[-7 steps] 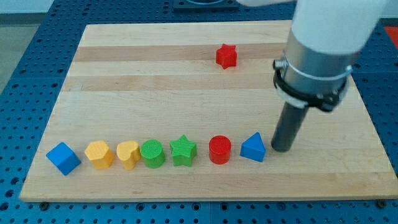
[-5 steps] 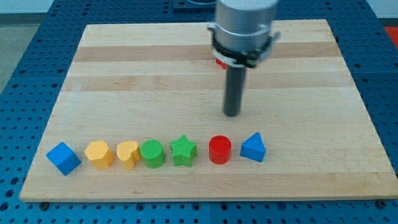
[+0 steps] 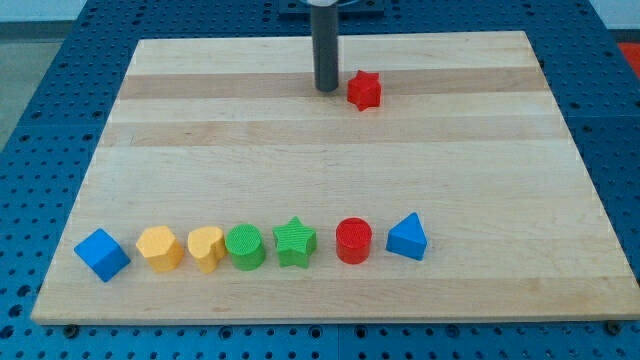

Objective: Place the red star in the horizontal line of blocks

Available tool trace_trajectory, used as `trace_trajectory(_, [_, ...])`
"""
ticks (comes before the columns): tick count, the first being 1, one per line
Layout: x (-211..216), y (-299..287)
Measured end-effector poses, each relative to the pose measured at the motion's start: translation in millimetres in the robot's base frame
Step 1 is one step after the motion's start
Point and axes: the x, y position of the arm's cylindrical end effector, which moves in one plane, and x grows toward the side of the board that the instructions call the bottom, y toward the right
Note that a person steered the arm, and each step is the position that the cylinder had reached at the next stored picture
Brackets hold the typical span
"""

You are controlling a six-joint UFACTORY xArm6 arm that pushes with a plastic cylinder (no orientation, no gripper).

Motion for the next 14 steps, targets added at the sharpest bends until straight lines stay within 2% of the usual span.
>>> trace_trajectory(2, [0, 48])
trace_trajectory(6, [89, 90])
trace_trajectory(9, [92, 150])
trace_trajectory(14, [189, 155])
